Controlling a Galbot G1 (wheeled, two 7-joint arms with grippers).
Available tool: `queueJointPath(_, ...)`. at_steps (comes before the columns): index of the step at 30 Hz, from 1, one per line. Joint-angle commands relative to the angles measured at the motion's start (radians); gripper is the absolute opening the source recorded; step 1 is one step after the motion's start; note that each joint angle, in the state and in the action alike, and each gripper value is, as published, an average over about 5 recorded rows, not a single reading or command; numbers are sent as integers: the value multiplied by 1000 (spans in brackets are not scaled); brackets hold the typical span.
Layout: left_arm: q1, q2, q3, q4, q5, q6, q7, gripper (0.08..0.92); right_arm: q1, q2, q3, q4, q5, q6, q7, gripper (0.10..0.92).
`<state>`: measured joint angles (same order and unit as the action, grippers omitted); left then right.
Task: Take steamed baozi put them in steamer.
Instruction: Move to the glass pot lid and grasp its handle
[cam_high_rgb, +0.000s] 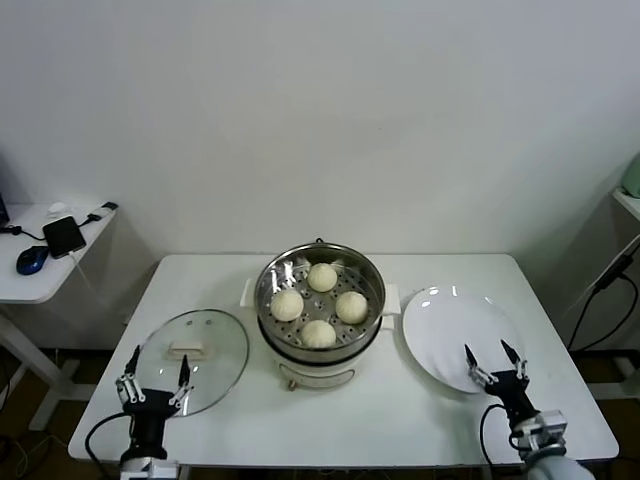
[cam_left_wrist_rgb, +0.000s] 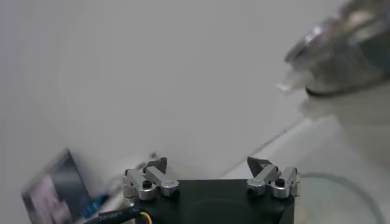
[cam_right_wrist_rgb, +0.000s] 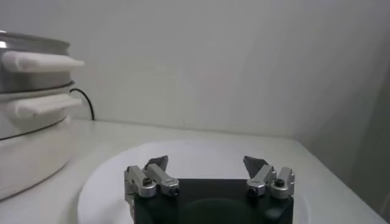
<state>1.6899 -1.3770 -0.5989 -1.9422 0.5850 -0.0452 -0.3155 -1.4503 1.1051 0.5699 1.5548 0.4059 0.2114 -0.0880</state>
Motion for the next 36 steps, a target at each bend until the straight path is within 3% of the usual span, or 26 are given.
queueJointPath(1,-55,113,-11,239,570,1,-122,823,-119,91,27,30,-31,22,40,823)
queueJointPath(11,-209,90,5,434,664,42,-162,823,-119,82,15,89,-33,-22,57,823)
queueJointPath(36,-406,92,42,604,772,70,-157,823,-134,94,31,136,-29,-38,78,823)
